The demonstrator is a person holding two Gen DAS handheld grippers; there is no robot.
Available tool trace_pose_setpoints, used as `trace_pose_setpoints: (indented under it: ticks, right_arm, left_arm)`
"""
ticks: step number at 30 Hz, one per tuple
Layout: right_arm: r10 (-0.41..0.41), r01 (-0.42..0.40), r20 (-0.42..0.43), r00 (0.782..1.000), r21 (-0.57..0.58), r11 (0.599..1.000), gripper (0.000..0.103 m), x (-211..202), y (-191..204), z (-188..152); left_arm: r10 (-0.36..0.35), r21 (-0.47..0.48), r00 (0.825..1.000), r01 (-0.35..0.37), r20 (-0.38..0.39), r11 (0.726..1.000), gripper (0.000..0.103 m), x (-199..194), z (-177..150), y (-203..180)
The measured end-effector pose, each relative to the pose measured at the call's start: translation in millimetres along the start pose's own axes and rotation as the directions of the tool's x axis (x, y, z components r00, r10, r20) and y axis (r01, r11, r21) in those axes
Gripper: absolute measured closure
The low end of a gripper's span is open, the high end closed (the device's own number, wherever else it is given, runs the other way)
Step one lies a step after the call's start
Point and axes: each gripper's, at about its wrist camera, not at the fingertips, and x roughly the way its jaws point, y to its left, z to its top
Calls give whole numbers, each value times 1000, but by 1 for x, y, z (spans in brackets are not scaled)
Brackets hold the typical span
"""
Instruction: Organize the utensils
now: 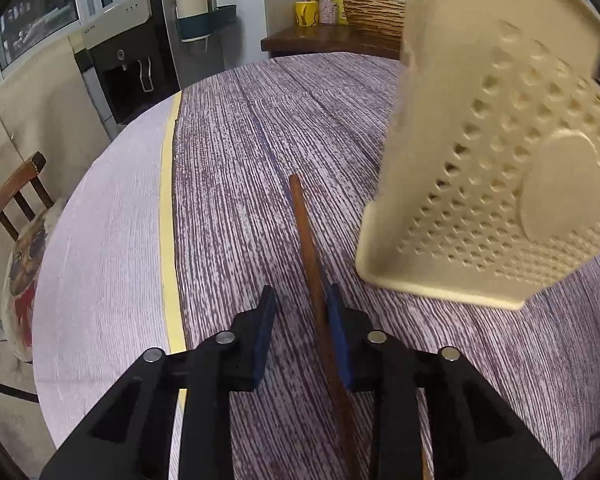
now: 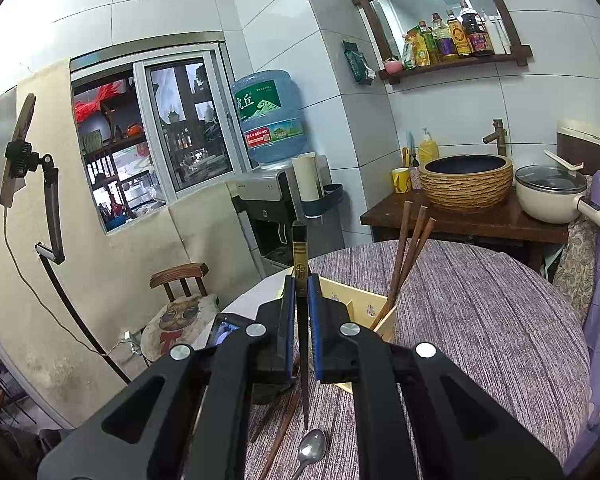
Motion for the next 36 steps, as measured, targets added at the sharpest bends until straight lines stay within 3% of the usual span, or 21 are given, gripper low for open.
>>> trace_pose_setpoints:
  ticks: [9,15,20,25,29,36]
  right_arm:
    - [-9,9,-9,1000,14,1000,95,3,-4,-1]
    - [-8,8,-16,1000,18,1000,95,6,-5,-1]
    - [-5,5,-12,1000,25,1000,95,7,-5,-1]
    - [-2,2,-7,1000,24,1000,95,7,-4,-2]
    - [4,-4,2,1000,21,1000,95,4,-1,1]
    - [12,-12,19,1000,12,1000,95,1,4,5]
  left_arm:
    - [27,-4,1000,-27,2,1000,84,16,23,9]
    - [36,-9,999,-36,13,999,93,18,24,13]
    - [-1,-55,1000,1,12,999,95,15,21,22]
    - [-25,-80,996,31,83,996,95,-16,16,31]
    - [-61,-89,982,78,180,993,95,-60,17,38]
    - [-89,-77,923,126,374,989,95,-147,20,44]
